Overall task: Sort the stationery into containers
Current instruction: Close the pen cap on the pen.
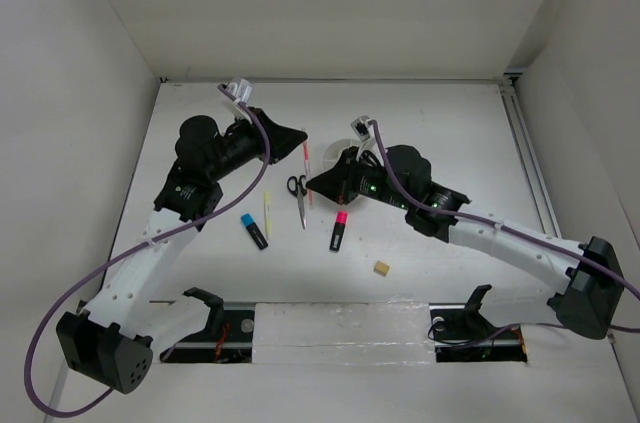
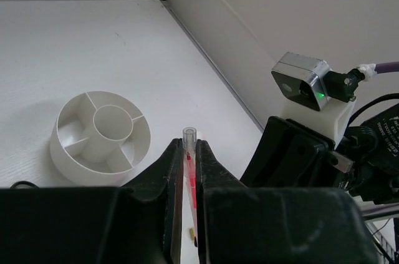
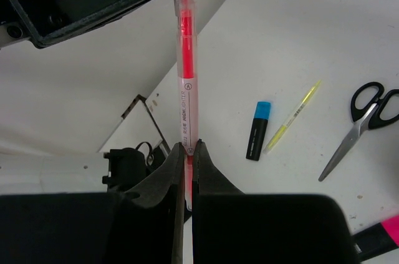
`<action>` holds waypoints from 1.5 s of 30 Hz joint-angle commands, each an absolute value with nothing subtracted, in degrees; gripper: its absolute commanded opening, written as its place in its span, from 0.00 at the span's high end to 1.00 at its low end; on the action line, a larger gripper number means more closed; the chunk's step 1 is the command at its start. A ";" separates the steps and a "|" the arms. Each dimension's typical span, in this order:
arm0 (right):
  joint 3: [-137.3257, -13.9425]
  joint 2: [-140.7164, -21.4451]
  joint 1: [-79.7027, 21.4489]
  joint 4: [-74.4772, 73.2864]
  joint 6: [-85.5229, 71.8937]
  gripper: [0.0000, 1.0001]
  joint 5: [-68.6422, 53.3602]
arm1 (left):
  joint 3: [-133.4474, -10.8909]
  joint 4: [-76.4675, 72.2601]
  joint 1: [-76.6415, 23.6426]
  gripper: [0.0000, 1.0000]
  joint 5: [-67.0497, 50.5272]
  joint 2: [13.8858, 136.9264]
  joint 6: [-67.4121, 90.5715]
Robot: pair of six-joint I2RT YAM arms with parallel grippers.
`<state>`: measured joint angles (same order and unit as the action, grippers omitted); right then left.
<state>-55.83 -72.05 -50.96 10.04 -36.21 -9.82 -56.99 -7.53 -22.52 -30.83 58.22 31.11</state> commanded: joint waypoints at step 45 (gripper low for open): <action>-69.16 -70.83 -47.29 15.29 -31.90 1.00 -13.36 | -52.38 -6.94 -22.59 1.00 -38.14 55.11 29.71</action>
